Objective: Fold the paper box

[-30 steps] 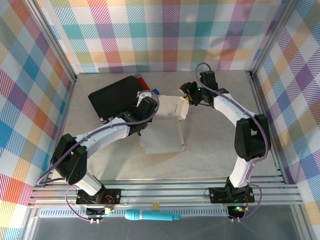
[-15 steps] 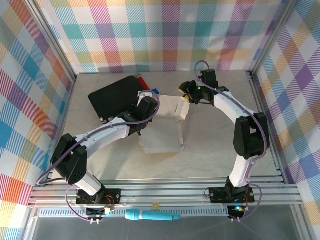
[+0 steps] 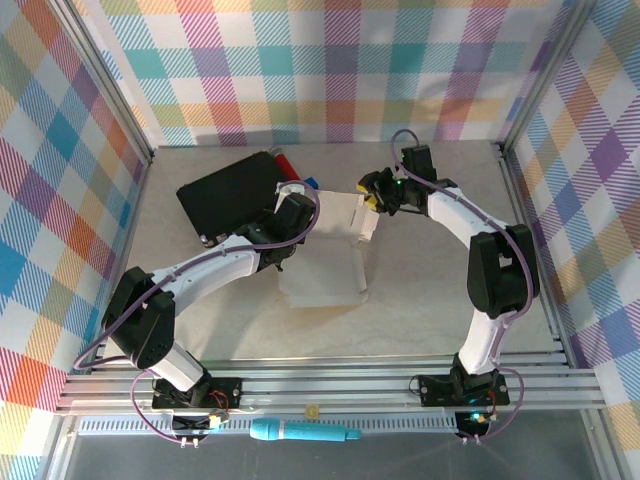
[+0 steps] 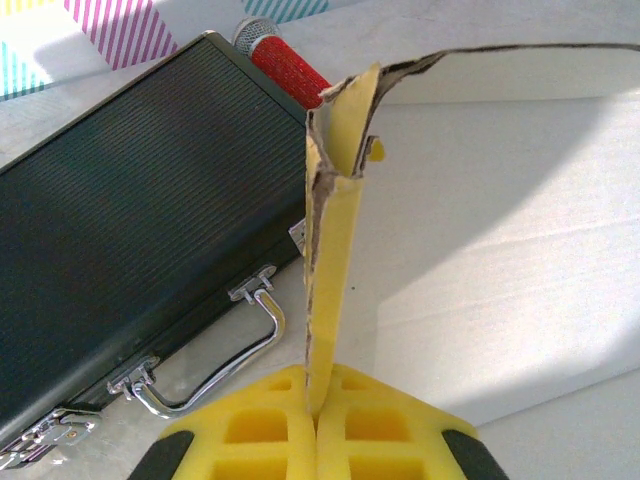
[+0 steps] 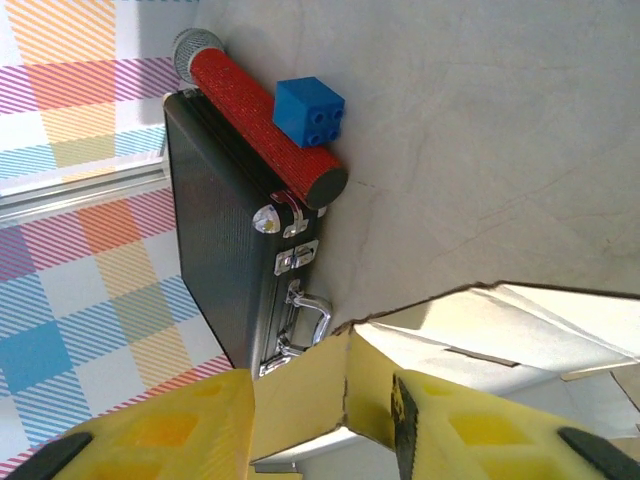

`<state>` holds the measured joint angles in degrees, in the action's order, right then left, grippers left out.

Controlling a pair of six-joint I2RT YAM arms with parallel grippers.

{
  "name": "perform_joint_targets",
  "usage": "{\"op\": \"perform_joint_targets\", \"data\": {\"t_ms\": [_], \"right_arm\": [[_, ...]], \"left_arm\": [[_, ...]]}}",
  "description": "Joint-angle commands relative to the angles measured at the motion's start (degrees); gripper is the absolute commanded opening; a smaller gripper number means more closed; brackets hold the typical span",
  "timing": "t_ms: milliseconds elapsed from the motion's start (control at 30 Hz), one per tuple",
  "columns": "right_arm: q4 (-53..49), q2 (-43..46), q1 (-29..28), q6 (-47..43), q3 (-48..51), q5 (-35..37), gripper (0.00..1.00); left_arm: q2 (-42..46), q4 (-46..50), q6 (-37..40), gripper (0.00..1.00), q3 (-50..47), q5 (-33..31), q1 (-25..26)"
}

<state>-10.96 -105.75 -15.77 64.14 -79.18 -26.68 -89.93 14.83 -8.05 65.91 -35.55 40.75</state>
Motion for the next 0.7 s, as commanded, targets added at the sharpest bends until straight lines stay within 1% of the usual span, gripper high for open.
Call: {"op": "perform_joint_targets", "data": {"t_ms": [0,267,500,600,667], "right_arm": [[2.8,0.6,-0.5,3.0,0.8,-1.9,0.39],[6.8,1.6,-0.8,7.5,4.2,-0.6,0.17],[11.9,3.7,-0.8,13.8,8.6,1.0,0.05],[12.7,5.0,-0.8,15.3,9.9,2.5,0.01],[13.9,6.7,-0.8,16.6,11.3,3.9,0.00]], "left_arm": [[-0.3,-1.0,-0.1,0.00,1.7,-0.2,0.6],[-0.8,-0.4,-1.4,0.00,2.2,-0.1,0.5],[-1.2,-0.3,-2.3,0.00,3.0,-0.1,0.5],[-1.4,0.2,-3.2,0.00,3.6,-0.1,0.3],[-1.5,0.6,-4.4,0.00,4.2,0.1,-0.2]]}}
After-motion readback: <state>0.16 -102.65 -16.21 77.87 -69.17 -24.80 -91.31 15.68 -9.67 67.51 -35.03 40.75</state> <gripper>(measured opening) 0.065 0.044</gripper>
